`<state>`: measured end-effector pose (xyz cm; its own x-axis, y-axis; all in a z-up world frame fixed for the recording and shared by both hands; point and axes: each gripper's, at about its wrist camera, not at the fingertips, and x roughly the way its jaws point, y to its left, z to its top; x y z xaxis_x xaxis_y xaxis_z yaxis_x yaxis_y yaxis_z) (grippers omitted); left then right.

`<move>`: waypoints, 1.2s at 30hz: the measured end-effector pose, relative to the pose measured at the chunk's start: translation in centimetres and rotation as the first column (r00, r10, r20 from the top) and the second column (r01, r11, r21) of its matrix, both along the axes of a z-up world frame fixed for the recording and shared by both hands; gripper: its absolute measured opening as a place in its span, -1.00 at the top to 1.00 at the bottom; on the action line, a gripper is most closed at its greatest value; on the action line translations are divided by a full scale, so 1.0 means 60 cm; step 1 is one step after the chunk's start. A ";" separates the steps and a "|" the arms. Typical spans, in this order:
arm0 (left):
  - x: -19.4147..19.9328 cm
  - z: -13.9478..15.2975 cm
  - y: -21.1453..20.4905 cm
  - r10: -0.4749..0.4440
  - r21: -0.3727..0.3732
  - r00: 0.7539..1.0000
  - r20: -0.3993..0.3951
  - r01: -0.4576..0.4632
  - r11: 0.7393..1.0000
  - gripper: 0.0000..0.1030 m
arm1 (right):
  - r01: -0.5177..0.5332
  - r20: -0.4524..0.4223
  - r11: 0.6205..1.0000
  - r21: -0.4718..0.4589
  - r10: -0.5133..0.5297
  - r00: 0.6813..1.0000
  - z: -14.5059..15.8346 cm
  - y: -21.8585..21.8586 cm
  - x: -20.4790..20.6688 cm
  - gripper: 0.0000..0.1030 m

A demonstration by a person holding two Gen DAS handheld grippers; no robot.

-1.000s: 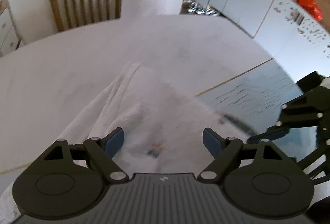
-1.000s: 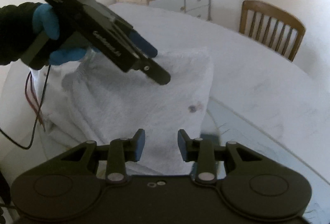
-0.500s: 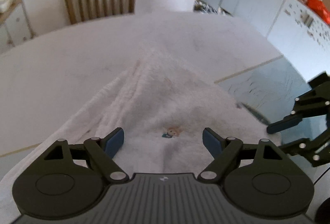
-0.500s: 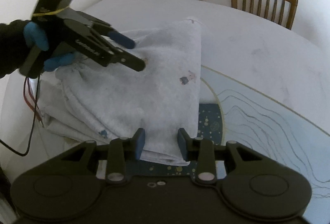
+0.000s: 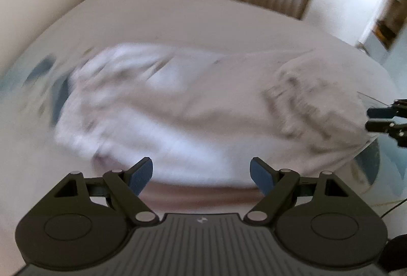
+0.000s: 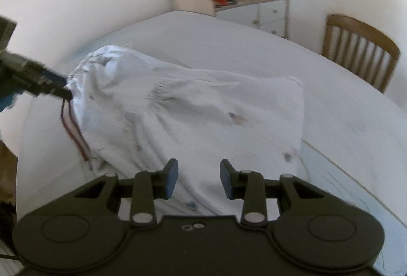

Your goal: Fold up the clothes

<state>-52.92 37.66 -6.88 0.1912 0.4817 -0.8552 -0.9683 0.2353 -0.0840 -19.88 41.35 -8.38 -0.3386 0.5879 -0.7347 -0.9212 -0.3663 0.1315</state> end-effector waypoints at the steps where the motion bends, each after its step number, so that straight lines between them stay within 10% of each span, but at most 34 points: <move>1: -0.023 -0.007 -0.010 0.038 -0.020 0.999 0.012 -0.038 0.999 -0.62 | -0.005 0.007 1.000 0.001 0.005 1.000 0.002 0.001 -0.012 -1.00; 16: -0.181 -0.117 0.080 0.365 -0.121 0.876 0.316 -0.344 0.931 -0.64 | -0.045 0.129 0.999 0.009 0.044 0.991 0.039 0.014 -0.170 -1.00; 26: -0.157 -0.129 0.148 0.357 -0.045 0.869 0.342 -0.364 0.930 -0.98 | 0.042 0.254 0.999 -0.011 -0.037 0.966 0.037 0.028 -0.181 -1.00; 30: -0.167 -0.132 0.159 0.436 -0.077 0.803 0.407 -0.446 0.892 -0.98 | 0.064 0.295 0.997 -0.039 -0.050 0.954 0.020 0.037 -0.168 -1.00; 33: -0.170 -0.129 0.165 0.476 -0.089 0.781 0.405 -0.485 0.870 -0.57 | 0.065 0.298 0.996 -0.059 -0.044 0.954 0.009 0.045 -0.159 -1.00; 34: -0.165 -0.126 0.168 0.475 -0.076 0.804 0.358 -0.482 0.873 -0.08 | 0.063 0.296 0.996 -0.065 -0.041 0.954 0.007 0.047 -0.157 -1.00; 36: -0.157 -0.122 0.173 0.459 -0.058 0.836 0.301 -0.465 0.884 0.14 | 0.054 0.292 0.996 -0.073 -0.031 0.956 0.003 0.049 -0.155 -1.00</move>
<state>-62.34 48.06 -14.20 0.1862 0.5918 -0.7843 -0.8939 -0.2292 -0.3852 -29.20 44.31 -8.19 -0.0799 0.5333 -0.8422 -0.9383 -0.3255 -0.1170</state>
